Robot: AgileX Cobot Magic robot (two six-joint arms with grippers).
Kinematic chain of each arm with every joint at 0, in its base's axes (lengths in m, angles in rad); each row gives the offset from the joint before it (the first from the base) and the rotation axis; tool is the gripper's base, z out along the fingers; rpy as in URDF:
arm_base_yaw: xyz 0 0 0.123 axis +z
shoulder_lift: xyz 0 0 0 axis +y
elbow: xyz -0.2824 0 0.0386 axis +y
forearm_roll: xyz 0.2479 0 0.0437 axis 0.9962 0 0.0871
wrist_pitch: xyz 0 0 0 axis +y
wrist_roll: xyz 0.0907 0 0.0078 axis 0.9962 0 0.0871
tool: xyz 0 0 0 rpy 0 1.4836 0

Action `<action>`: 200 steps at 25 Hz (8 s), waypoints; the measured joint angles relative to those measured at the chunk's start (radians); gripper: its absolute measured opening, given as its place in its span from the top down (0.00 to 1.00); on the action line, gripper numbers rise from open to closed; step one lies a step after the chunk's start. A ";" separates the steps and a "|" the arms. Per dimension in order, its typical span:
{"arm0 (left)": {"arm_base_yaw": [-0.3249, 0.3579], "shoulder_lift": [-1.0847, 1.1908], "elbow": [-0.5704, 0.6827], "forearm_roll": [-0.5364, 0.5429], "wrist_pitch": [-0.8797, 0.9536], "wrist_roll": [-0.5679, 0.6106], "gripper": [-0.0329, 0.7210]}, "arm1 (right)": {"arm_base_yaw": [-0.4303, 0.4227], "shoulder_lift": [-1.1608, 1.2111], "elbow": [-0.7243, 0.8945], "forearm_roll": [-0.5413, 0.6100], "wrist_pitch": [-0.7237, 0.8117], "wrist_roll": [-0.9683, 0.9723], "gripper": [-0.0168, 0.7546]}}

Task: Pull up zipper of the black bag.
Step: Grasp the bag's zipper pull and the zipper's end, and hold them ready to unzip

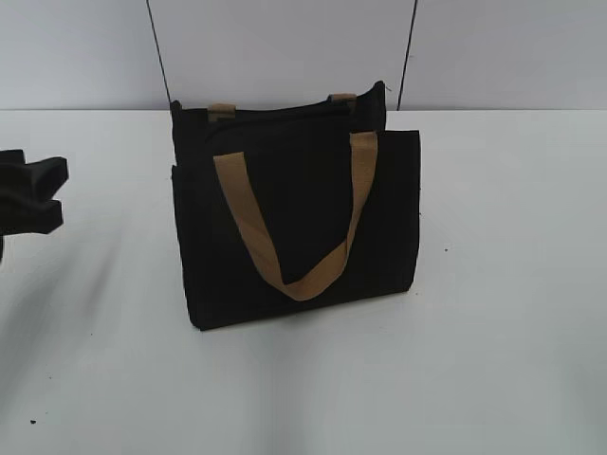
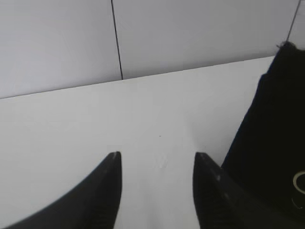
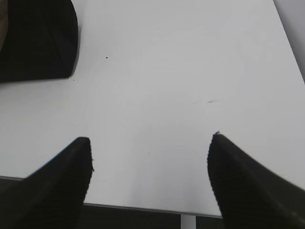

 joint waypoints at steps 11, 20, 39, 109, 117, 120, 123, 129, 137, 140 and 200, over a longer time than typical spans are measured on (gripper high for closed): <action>-0.005 0.180 -0.003 0.227 -0.158 -0.233 0.46 | 0.000 0.000 0.000 0.000 0.000 0.000 0.23; -0.006 0.429 -0.076 0.489 -0.282 -0.371 0.46 | 0.000 0.000 0.000 0.000 0.000 0.000 0.23; -0.006 0.562 -0.221 0.723 -0.309 -0.374 0.46 | 0.000 0.000 0.000 0.000 0.000 0.000 0.23; -0.044 -0.087 -0.257 0.886 0.072 -0.726 0.95 | 0.153 1.008 -0.186 0.818 -0.298 -0.641 0.23; -0.044 -0.087 -0.257 0.887 0.072 -0.727 0.95 | 0.434 1.278 -0.428 0.784 -0.475 -0.669 0.23; -0.044 -0.087 -0.257 0.887 0.072 -0.727 0.95 | 0.518 1.379 -0.500 0.783 -0.523 -0.752 0.23; -0.044 -0.087 -0.257 0.887 0.072 -0.727 0.95 | 0.581 1.462 -0.559 0.793 -0.554 -0.803 0.23; -0.044 -0.086 -0.257 0.887 0.072 -0.727 0.95 | 0.645 1.609 -0.662 0.798 -0.609 -0.829 0.24; -0.044 -0.086 -0.257 0.889 0.072 -0.727 0.95 | 0.647 1.720 -0.722 0.829 -0.686 -0.831 0.41; -0.044 -0.086 -0.257 0.891 0.072 -0.727 0.95 | 0.647 1.739 -0.743 0.841 -0.689 -0.832 0.48; -0.044 -0.086 -0.258 0.941 0.309 -0.728 0.95 | 0.635 1.749 -0.767 1.007 -0.661 -0.938 1.00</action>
